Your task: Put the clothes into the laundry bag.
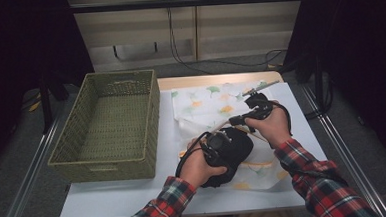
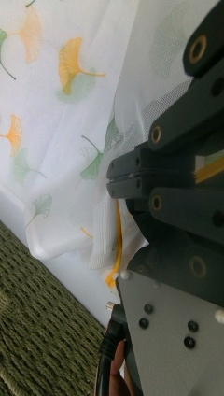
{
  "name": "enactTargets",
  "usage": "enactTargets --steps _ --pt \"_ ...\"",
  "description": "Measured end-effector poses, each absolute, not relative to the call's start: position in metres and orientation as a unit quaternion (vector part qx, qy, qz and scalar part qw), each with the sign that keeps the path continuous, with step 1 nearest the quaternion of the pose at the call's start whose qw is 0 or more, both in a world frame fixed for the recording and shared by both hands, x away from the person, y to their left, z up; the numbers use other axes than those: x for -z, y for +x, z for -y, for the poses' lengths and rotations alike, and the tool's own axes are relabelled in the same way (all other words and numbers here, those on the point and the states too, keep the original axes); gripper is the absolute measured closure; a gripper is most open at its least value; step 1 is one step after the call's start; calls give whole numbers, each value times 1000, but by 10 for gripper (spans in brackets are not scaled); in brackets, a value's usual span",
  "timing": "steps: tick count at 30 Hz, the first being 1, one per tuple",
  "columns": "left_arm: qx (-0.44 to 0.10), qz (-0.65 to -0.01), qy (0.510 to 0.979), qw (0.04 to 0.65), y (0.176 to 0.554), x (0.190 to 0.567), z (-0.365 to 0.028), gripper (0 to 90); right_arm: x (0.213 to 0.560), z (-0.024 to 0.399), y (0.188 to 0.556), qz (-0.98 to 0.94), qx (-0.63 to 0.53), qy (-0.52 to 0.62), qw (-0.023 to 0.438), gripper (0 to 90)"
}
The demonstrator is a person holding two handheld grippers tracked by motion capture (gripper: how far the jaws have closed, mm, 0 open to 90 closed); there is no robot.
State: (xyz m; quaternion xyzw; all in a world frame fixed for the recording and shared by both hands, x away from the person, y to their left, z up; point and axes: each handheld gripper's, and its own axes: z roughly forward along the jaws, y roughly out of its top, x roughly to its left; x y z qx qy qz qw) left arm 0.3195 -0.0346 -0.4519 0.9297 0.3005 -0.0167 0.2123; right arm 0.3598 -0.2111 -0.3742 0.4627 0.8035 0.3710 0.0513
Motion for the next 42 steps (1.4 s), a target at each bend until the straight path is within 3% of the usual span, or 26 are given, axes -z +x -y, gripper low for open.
enactTargets --steps 5,8,11,22,42 --pt "3 -295 935 196 315 448 37 377 372 212 360 -803 -373 461 53 900" --pt "22 -314 930 191 314 447 38 524 372 213 359 -803 -372 462 55 900" --pt "29 -327 926 185 314 446 40 592 373 213 359 -802 -374 462 55 900" --pt "77 -363 903 217 317 432 36 629 371 209 356 -802 -375 461 55 900" --pt "85 -373 888 255 328 426 52 629 369 212 351 -801 -385 456 50 900"
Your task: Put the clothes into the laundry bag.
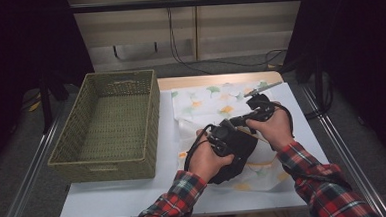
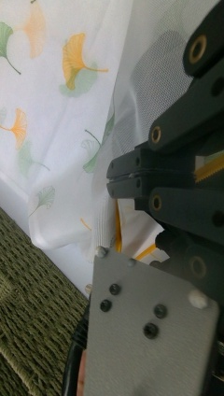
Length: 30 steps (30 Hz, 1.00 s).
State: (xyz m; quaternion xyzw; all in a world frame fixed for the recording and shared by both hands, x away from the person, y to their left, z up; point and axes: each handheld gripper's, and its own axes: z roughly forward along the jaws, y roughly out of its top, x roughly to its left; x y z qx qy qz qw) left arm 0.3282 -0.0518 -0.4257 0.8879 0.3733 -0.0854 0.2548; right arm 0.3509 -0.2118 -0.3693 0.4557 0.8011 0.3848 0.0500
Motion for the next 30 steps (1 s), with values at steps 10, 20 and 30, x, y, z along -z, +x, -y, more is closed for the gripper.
enactTargets --steps 10,20,30 --pt "78 -403 874 262 338 426 40 628 367 213 351 -802 -387 453 48 900" --pt "59 -412 866 276 345 426 35 622 368 209 353 -803 -388 450 44 900" --pt "35 -405 868 284 348 436 35 563 370 211 351 -804 -382 454 46 900"
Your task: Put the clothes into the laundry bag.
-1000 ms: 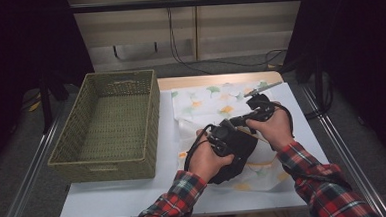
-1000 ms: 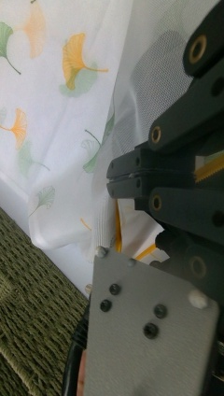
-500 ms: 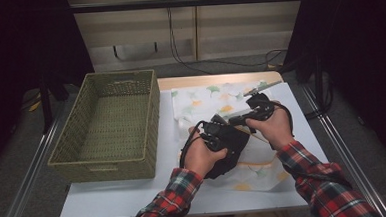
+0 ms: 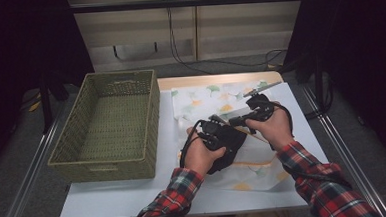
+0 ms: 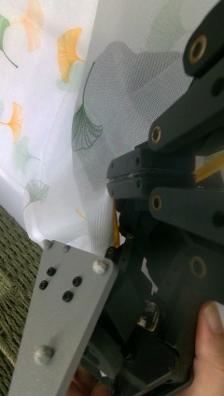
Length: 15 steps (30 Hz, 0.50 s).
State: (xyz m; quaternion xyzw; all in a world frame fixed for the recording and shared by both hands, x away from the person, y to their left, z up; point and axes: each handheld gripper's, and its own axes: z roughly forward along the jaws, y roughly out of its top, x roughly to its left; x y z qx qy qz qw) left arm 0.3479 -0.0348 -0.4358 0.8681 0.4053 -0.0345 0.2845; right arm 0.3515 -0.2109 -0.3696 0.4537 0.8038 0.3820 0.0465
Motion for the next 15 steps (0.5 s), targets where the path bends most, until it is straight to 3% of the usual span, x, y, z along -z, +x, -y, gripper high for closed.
enactTargets --steps 15 --pt "15 -373 885 279 337 430 28 215 378 218 355 -798 -378 466 54 900"
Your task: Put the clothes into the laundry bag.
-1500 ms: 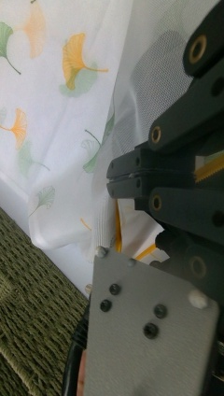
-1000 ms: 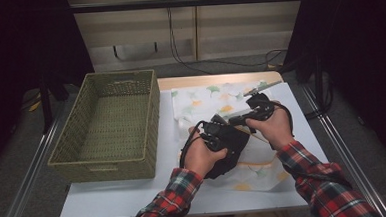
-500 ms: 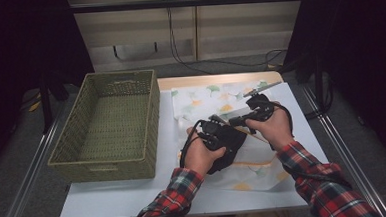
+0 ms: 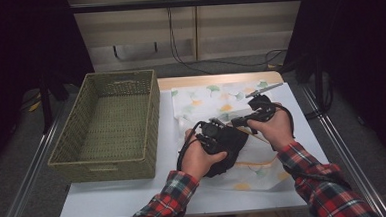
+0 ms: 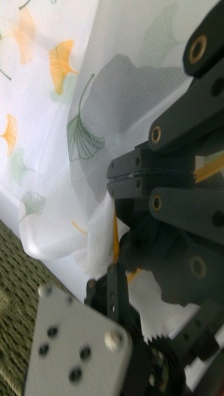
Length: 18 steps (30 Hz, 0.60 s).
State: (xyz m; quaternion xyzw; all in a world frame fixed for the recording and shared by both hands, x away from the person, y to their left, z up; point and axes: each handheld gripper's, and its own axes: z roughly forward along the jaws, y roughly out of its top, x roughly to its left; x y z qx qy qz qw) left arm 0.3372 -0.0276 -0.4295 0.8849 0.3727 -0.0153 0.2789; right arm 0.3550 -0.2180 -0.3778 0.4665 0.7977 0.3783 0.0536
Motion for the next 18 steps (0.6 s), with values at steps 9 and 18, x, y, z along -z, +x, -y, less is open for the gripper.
enactTargets --steps 9,18 --pt "13 -359 894 267 334 433 24 148 382 222 368 -794 -378 473 57 900" --pt "15 -349 904 248 330 440 29 127 386 225 376 -788 -383 478 54 900"
